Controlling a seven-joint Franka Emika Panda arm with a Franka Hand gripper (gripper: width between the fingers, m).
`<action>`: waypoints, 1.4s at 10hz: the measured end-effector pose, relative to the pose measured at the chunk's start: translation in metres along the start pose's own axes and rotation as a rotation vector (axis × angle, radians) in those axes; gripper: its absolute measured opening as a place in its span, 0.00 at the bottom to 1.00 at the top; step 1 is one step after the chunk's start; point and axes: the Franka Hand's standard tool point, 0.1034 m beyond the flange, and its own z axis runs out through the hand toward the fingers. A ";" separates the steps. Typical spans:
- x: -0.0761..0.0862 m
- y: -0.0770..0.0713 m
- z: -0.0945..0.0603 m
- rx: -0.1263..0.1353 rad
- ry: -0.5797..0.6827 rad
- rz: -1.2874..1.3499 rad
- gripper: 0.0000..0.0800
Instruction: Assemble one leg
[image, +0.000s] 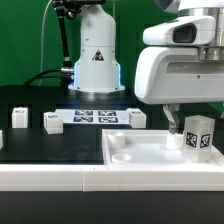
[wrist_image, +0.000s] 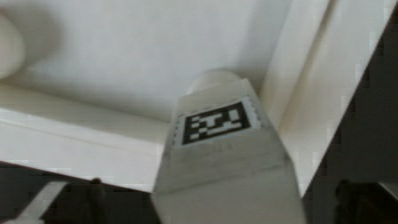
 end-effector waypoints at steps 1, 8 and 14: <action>0.000 0.000 0.000 0.000 0.000 0.000 0.78; -0.001 0.004 0.001 0.006 -0.001 0.343 0.36; 0.000 0.007 0.002 0.012 0.008 0.925 0.37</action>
Offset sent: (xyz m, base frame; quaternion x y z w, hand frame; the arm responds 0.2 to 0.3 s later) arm 0.0000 0.0000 0.0000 0.0000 0.0000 0.0000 1.0000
